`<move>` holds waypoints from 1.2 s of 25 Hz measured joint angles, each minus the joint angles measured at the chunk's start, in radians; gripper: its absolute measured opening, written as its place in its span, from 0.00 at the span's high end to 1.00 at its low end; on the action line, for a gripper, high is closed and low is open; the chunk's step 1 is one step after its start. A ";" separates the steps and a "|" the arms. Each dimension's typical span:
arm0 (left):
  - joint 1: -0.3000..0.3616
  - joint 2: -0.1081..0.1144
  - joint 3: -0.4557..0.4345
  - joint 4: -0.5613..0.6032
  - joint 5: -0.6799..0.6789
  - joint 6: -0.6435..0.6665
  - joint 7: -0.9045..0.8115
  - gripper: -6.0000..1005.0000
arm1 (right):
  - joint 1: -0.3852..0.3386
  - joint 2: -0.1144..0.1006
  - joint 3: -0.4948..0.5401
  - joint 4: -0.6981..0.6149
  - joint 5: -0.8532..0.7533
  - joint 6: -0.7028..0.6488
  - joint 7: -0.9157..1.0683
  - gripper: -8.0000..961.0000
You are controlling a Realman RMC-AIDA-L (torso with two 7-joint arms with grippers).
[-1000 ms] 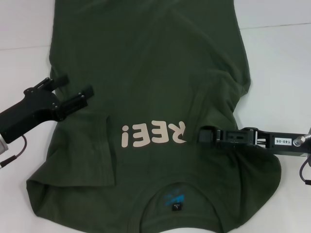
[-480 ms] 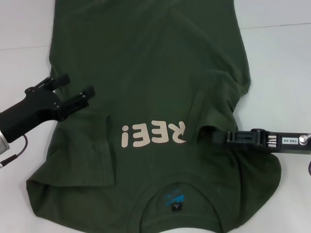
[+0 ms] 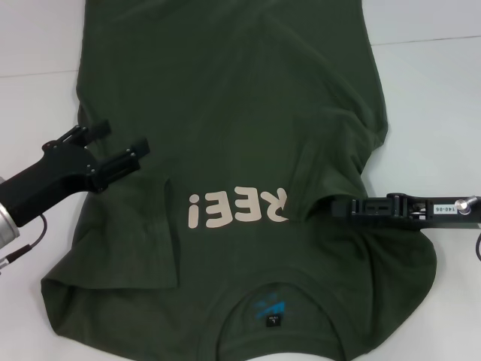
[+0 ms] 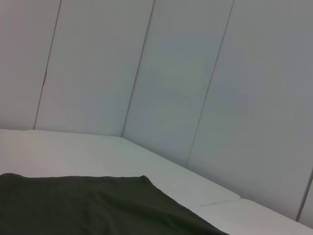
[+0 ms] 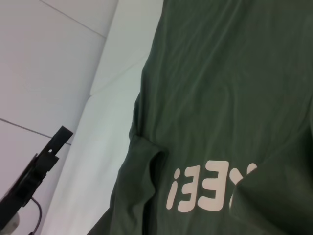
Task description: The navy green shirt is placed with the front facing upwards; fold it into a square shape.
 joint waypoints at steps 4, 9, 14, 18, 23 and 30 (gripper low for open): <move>0.000 0.000 0.000 0.001 0.002 0.000 0.000 0.13 | 0.008 0.005 -0.007 0.005 -0.002 0.019 0.005 0.30; 0.000 0.000 0.000 0.001 0.003 0.000 0.002 0.13 | 0.023 0.013 -0.012 0.015 -0.003 0.042 0.006 0.30; 0.000 0.002 0.000 0.001 0.003 0.000 0.011 0.13 | 0.034 0.014 -0.013 0.035 -0.015 0.075 0.015 0.30; -0.001 0.001 0.000 0.001 0.004 0.000 0.011 0.13 | 0.043 0.016 -0.015 0.050 -0.020 0.099 0.020 0.30; -0.002 0.000 0.000 0.001 0.004 0.000 0.013 0.13 | 0.052 0.015 -0.016 0.068 -0.021 0.124 0.036 0.30; 0.000 0.001 -0.001 0.001 0.005 -0.005 0.013 0.13 | 0.052 0.012 -0.005 0.067 -0.018 0.148 0.057 0.30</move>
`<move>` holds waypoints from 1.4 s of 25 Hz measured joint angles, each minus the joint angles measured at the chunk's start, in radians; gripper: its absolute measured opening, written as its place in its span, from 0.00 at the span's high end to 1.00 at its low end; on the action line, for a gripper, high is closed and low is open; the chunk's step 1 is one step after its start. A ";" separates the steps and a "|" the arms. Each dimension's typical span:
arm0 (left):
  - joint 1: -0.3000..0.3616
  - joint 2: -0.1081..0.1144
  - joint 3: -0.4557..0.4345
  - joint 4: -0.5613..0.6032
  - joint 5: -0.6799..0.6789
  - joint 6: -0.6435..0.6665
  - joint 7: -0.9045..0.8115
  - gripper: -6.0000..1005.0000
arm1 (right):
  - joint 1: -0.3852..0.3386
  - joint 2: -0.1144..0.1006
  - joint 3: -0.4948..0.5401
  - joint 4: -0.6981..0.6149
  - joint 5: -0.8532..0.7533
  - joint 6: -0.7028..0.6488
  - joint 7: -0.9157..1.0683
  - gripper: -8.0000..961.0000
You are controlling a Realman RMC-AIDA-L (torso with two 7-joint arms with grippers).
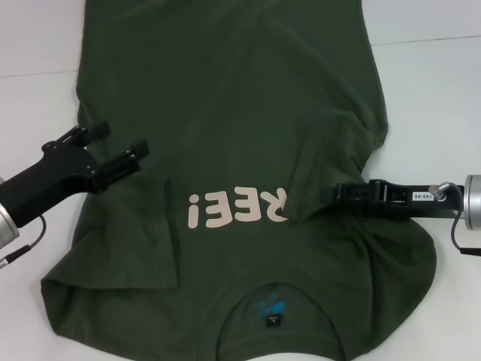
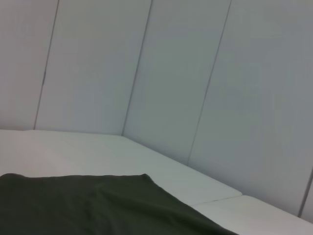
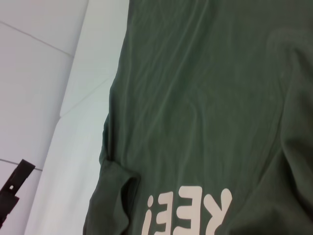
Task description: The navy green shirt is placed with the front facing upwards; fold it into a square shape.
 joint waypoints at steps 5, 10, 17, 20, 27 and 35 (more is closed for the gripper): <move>0.000 -0.001 0.003 0.000 0.000 -0.013 0.000 0.13 | 0.007 0.002 0.002 0.002 0.004 0.010 0.004 0.30; -0.001 0.001 0.001 0.000 0.000 -0.014 0.000 0.13 | 0.009 0.003 0.010 0.002 0.005 0.020 0.022 0.36; -0.002 0.001 0.001 0.000 0.000 -0.015 0.003 0.13 | 0.014 0.000 0.019 0.027 0.005 0.048 0.038 0.40; -0.003 0.001 0.000 0.000 0.000 -0.017 0.004 0.13 | 0.018 0.001 0.016 0.028 0.004 0.058 0.049 0.50; -0.003 0.001 0.000 0.000 0.000 -0.023 0.012 0.13 | 0.035 0.002 0.006 0.061 0.001 0.084 0.056 0.84; -0.008 0.001 0.000 0.001 0.000 -0.034 0.013 0.13 | 0.041 0.003 0.006 0.066 0.002 0.075 0.040 0.94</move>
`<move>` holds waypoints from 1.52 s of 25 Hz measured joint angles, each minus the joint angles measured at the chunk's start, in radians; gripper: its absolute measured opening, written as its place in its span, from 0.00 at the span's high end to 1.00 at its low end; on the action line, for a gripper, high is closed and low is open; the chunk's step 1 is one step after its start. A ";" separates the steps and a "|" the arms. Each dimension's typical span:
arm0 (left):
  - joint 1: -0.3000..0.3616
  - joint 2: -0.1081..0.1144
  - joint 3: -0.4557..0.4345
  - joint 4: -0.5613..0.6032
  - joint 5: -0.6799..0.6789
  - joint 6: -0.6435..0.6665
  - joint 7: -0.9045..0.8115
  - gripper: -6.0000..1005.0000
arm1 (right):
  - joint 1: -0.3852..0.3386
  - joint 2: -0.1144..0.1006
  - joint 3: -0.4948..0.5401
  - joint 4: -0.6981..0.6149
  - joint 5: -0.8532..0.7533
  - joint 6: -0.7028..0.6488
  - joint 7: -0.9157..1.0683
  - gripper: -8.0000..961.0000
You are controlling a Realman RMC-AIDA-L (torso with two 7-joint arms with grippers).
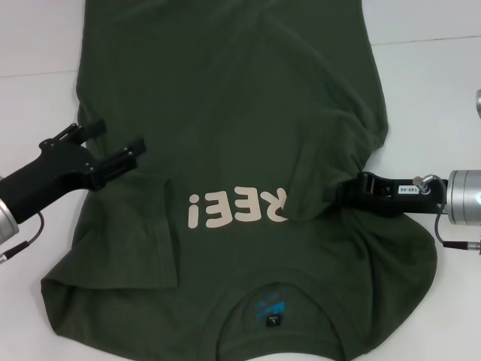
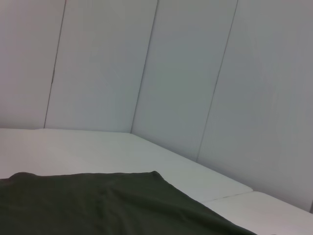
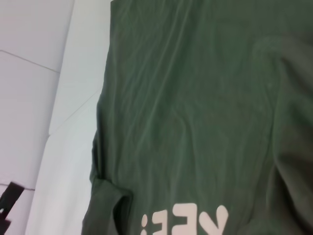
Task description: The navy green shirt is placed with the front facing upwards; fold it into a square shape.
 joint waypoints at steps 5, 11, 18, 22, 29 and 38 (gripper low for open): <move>-0.004 0.000 0.001 0.001 0.000 -0.003 0.001 0.13 | 0.001 0.000 0.010 0.011 0.026 -0.031 -0.037 0.96; -0.007 -0.001 0.001 0.002 0.000 -0.004 0.001 0.13 | 0.004 -0.007 0.010 0.063 0.086 -0.041 -0.096 0.97; -0.013 0.000 0.001 0.007 0.000 -0.009 0.001 0.13 | 0.021 -0.009 0.001 0.097 0.097 -0.055 -0.123 0.95; -0.017 0.001 0.002 0.011 0.000 -0.015 0.001 0.13 | 0.026 -0.011 -0.004 0.103 0.095 -0.078 -0.130 0.94; -0.022 0.002 0.005 0.011 0.000 -0.015 0.001 0.13 | 0.033 -0.013 -0.005 0.106 0.096 -0.089 -0.147 0.92; -0.024 0.002 0.004 0.011 0.000 -0.015 0.001 0.13 | 0.040 -0.015 -0.008 0.106 0.024 -0.081 -0.115 0.90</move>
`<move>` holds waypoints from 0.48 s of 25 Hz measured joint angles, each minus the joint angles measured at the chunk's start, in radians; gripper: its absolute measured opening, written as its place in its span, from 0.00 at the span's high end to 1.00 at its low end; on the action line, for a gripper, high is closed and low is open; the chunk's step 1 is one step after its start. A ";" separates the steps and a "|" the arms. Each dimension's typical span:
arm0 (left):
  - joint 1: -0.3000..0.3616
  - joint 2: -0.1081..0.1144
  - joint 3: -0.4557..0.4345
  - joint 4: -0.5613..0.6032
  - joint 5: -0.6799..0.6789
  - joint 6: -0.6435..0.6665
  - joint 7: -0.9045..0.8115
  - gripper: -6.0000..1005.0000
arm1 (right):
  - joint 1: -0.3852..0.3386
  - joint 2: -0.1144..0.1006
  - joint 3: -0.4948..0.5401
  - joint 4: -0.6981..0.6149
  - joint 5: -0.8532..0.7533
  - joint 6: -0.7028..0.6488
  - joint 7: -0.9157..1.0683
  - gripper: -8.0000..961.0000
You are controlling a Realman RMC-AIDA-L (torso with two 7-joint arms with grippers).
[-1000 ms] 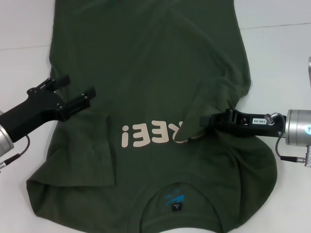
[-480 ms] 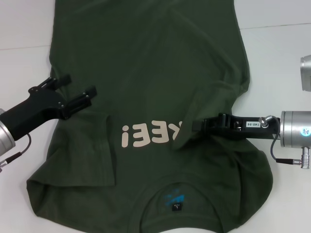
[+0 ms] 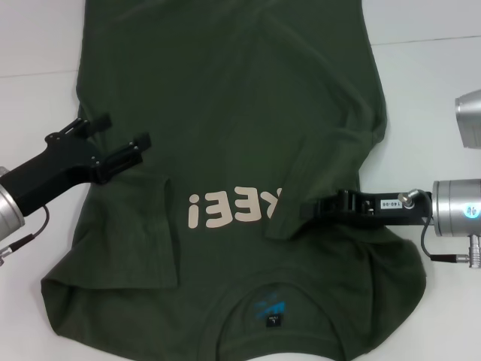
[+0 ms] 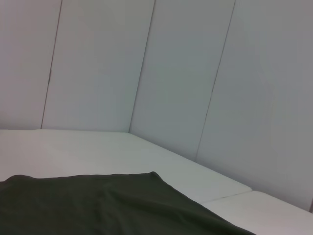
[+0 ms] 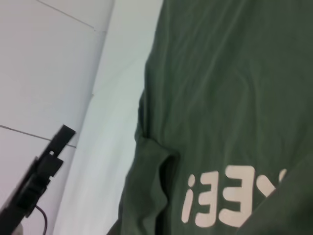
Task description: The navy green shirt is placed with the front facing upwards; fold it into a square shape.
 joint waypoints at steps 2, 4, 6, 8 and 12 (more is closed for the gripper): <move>-0.002 0.000 -0.002 0.000 0.000 0.000 0.000 0.13 | -0.009 -0.005 0.000 -0.001 -0.001 -0.009 0.001 0.89; -0.004 0.000 -0.003 0.000 0.000 0.000 0.000 0.13 | -0.020 -0.011 0.004 -0.004 -0.001 -0.023 -0.003 0.89; -0.007 0.000 -0.003 0.000 0.000 0.000 0.000 0.13 | -0.028 -0.019 0.007 -0.007 -0.001 -0.036 -0.009 0.88; -0.011 0.000 -0.002 0.000 0.000 0.000 0.000 0.13 | -0.036 -0.028 0.007 -0.008 -0.001 -0.045 -0.014 0.88; -0.016 0.000 0.000 0.000 0.000 -0.006 0.000 0.13 | -0.044 -0.044 0.019 -0.008 0.006 -0.091 -0.069 0.86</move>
